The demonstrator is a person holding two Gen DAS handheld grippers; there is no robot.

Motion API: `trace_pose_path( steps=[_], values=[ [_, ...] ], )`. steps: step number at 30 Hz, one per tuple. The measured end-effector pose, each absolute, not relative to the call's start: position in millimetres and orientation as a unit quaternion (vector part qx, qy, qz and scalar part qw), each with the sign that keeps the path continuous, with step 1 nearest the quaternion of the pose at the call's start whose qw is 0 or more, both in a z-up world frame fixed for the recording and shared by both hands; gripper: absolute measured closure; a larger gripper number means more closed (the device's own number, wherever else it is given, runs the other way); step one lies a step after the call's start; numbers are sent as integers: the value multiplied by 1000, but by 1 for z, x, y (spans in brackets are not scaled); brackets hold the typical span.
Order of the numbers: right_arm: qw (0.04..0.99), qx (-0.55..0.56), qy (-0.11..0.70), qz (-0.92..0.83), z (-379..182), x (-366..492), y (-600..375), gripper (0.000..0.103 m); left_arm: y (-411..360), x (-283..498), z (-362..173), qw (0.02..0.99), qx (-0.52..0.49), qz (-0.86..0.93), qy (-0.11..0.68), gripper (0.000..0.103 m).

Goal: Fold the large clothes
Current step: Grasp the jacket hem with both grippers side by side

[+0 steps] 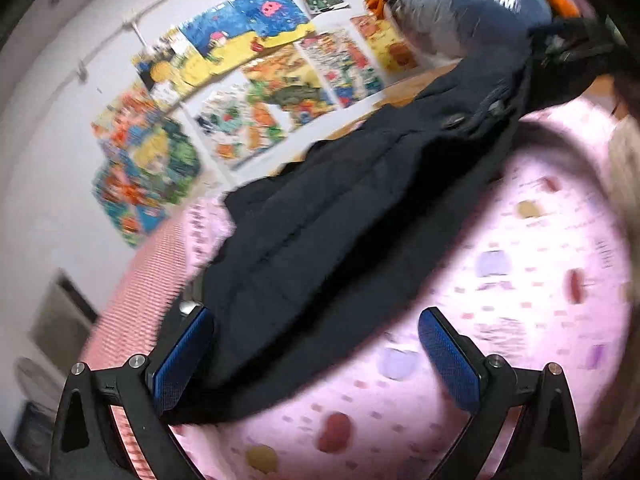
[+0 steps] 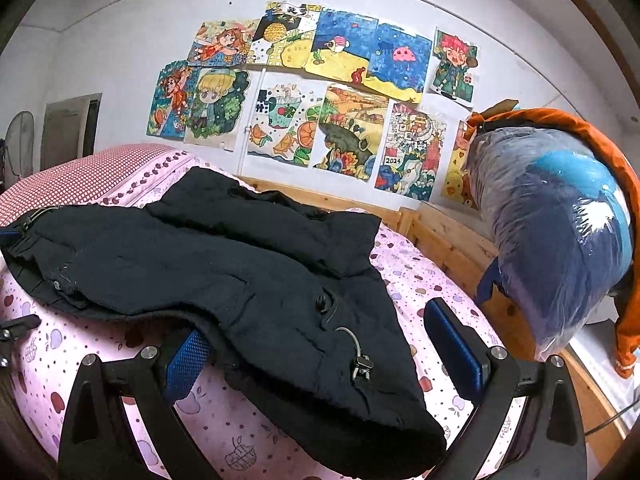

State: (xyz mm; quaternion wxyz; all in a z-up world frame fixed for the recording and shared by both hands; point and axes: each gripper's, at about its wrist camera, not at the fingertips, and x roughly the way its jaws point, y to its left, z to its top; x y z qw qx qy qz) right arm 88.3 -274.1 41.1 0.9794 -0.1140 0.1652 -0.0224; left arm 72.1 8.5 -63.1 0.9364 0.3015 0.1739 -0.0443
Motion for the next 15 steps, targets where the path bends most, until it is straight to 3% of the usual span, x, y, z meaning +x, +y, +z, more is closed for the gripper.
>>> trace_pose_path(
  steps=[8,10,14,15],
  values=[
    [979,-133,147,-53,39,84,-268,6,25,92,-40,941,302,50,144,0],
    [979,-138,142,-56,39,82,-263,12,29,92,-30,946,292,46,136,1],
    [978,-148,133,-56,39,75,-255,24,20,87,-26,940,321,41,108,19],
    [979,-149,132,-51,38,74,-254,31,17,87,-26,937,331,39,103,28]
  ],
)
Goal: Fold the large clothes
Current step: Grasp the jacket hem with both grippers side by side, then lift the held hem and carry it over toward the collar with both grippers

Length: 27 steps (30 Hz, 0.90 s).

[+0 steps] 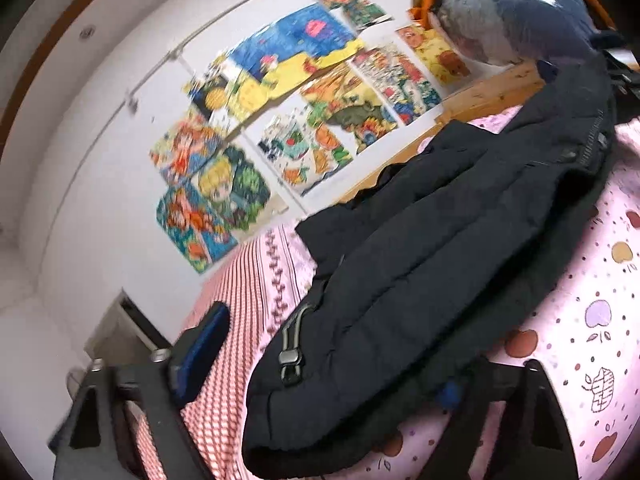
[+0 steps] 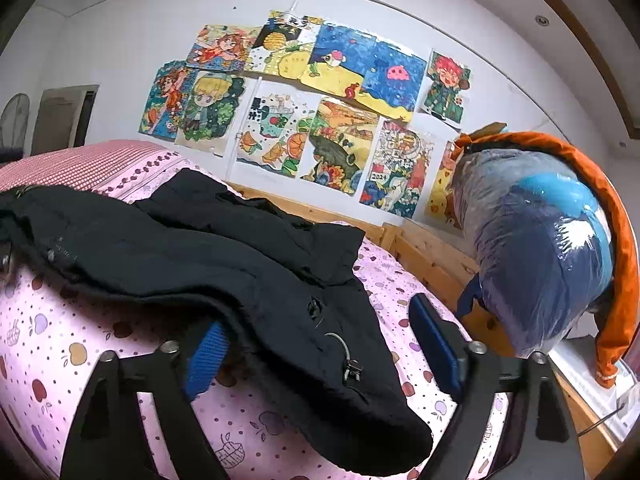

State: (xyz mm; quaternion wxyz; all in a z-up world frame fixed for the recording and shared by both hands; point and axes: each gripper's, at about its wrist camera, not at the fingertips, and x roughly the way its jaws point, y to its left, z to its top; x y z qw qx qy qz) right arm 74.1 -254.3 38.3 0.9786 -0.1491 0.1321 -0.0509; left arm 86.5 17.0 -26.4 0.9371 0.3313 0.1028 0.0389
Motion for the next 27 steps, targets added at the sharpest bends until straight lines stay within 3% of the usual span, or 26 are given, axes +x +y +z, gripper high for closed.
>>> trace_pose_path(
  steps=[2,4,7,13,27],
  values=[
    [979,-147,135,-34,37,71,-252,47,11,84,-28,933,345,29,93,43],
    [979,-150,137,-21,35,71,-248,68,4,83,-30,930,355,19,93,68],
    [977,-167,128,-12,34,70,-239,87,-4,86,-34,924,367,16,108,81],
    [982,-155,109,-12,37,55,-231,97,6,74,-21,941,318,-2,115,93],
    [989,-143,-13,-34,103,-10,-244,99,23,39,81,971,222,-55,64,95]
  ],
)
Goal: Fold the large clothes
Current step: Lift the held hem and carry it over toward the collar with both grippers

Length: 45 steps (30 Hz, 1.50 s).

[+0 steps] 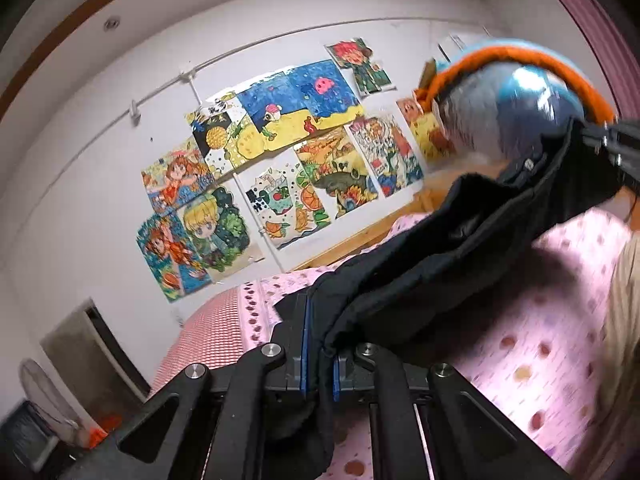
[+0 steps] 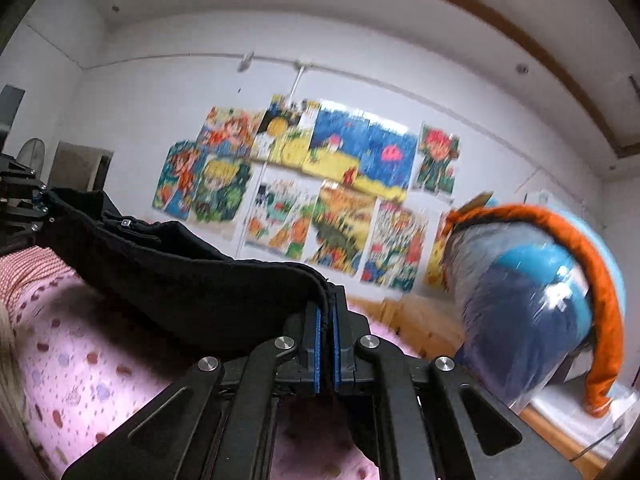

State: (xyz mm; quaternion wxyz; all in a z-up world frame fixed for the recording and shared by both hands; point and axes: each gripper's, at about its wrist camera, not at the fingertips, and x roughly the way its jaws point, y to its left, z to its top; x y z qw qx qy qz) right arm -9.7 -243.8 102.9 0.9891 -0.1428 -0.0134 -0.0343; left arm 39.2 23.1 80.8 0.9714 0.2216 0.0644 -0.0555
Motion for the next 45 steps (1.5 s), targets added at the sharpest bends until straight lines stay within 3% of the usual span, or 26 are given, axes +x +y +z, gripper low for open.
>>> trace_pose_path(
  steps=[10,19,37,45],
  values=[
    [986,-166,-19,-24,150,55,-252,99,20,117,125,980,164,-66,95,95],
    [982,-188,8,-17,194,166,-258,99,8,211,153,979,154,-58,120,95],
    [969,-241,14,-55,150,314,-235,99,1,353,105,986,115,-17,118,95],
    [954,-289,53,-59,96,389,-222,99,-1,419,64,977,116,-19,177,95]
  ],
)
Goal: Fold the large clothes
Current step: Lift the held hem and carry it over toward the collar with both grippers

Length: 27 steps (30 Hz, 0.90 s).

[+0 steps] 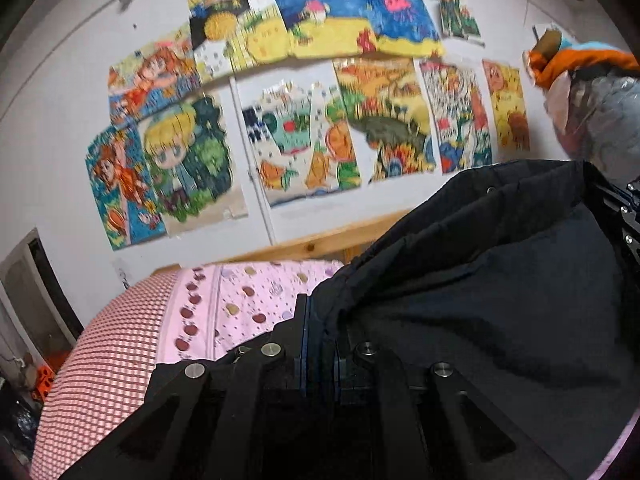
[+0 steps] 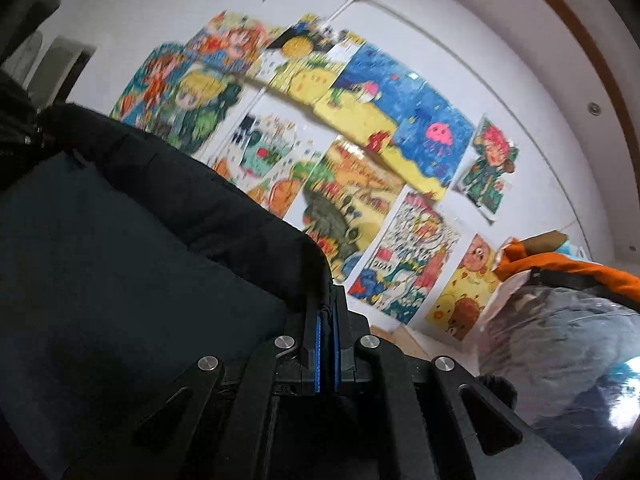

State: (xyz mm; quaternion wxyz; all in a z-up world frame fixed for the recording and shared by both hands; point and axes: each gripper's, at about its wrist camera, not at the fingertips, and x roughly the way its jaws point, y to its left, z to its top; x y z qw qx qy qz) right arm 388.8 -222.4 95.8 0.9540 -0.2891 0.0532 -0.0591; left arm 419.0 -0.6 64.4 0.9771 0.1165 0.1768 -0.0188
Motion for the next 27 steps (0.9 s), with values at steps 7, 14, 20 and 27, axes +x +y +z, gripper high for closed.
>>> trace_pose_path(
  steps=[7,14,20,27],
  values=[
    [938,-326,95,-63,59,449,-214,99,-15,474,42,964,147,8,222,95],
    [932,-323,154,-54,16,493,-209,99,-21,502,10,954,151,16,259,93],
    [935,-294,198,-34,-4,509,-216,95,-27,517,-5,948,158,14,277,92],
    [939,-271,210,-30,-16,515,-224,89,-25,523,-13,948,148,9,282,87]
  ],
)
